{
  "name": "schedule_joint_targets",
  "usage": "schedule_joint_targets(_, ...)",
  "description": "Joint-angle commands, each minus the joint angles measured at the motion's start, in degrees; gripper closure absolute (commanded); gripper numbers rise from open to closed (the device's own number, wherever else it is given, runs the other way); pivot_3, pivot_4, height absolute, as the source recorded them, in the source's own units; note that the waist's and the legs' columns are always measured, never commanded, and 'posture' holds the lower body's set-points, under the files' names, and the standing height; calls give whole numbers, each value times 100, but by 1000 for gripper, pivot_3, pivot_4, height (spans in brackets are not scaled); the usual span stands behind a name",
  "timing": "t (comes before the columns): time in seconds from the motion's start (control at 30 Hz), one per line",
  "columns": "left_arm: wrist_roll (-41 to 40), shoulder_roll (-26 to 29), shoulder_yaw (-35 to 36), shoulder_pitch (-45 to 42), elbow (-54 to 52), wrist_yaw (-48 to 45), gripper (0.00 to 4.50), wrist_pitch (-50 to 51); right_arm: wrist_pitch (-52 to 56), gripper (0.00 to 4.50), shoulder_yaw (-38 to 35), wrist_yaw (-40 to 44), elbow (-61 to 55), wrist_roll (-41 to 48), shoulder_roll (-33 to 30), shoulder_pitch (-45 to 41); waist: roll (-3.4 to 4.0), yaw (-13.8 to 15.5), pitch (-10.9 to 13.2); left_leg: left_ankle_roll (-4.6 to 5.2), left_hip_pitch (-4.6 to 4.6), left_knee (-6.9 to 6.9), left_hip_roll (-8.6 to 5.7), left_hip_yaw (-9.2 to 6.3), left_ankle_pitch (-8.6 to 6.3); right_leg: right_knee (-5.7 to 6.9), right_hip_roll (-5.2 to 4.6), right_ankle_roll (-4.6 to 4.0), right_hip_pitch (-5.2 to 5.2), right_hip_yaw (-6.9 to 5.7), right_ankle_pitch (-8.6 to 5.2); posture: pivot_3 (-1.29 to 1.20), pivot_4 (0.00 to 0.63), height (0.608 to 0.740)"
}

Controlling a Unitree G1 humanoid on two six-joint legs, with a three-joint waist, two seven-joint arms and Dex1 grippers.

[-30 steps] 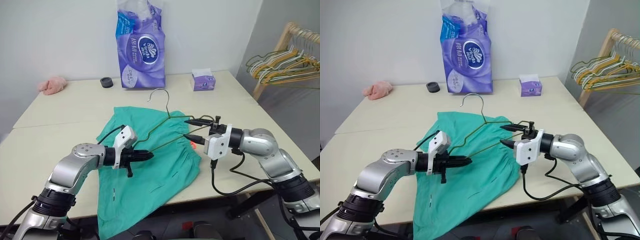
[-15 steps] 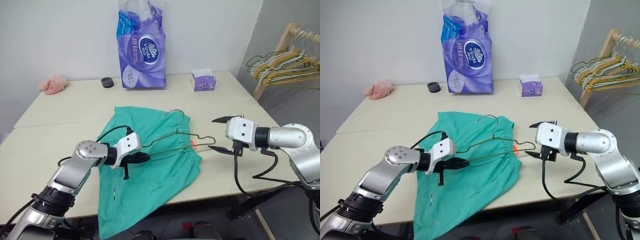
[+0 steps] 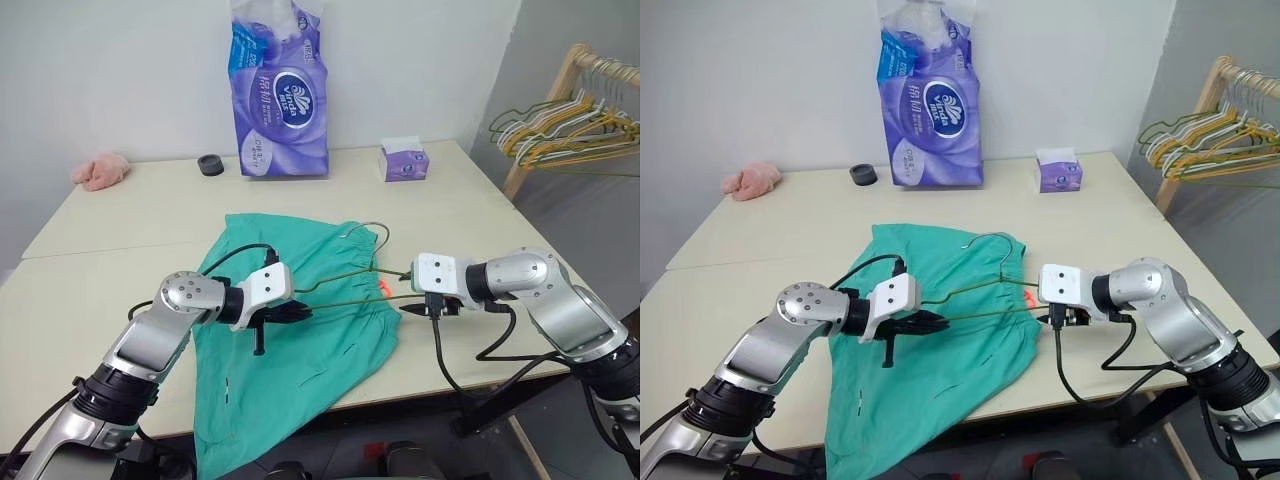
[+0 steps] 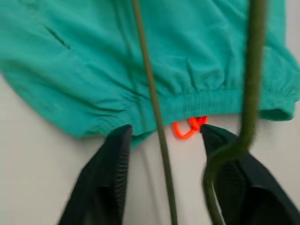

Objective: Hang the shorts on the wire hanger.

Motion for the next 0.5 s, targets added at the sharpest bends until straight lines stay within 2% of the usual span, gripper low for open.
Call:
schedule_joint_targets(0.03, 26, 30, 48, -26, -163, 9, 4500, -77, 19, 3494, -35, 179, -138, -7, -69, -87, 0, -1, 0, 0, 0, 0, 0, 0, 0, 0, 0, 0, 0, -1, 0, -163, 0, 740)
schedule_joint_targets(0.13, 48, 8, 31, -16, -144, -16, 4500, -160, 27, 4485, -45, 356, -182, 62, -148, -13, 0, 0, 0, 0, -1, 0, 0, 0, 0, 0, 0, 0, 0, -1, 0, -159, 0, 740)
schedule_joint_targets(0.3, 65, -64, 44, 33, -102, 15, 4500, -318, -69, 4485, -41, 499, -208, 29, -268, 51, 0, 0, 0, -1, 0, 1, 0, -1, 0, 0, 0, 0, 0, -2, 0, -159, 0, 740)
schedule_joint_targets(0.5, -297, -420, 402, 74, -38, 272, 2873, -346, -127, 4500, -216, 576, -293, 87, -494, 238, -1, 22, -1, -1, -2, 6, 1, -1, -1, 1, -5, 0, 2, -1, 0, -165, 0, 740)
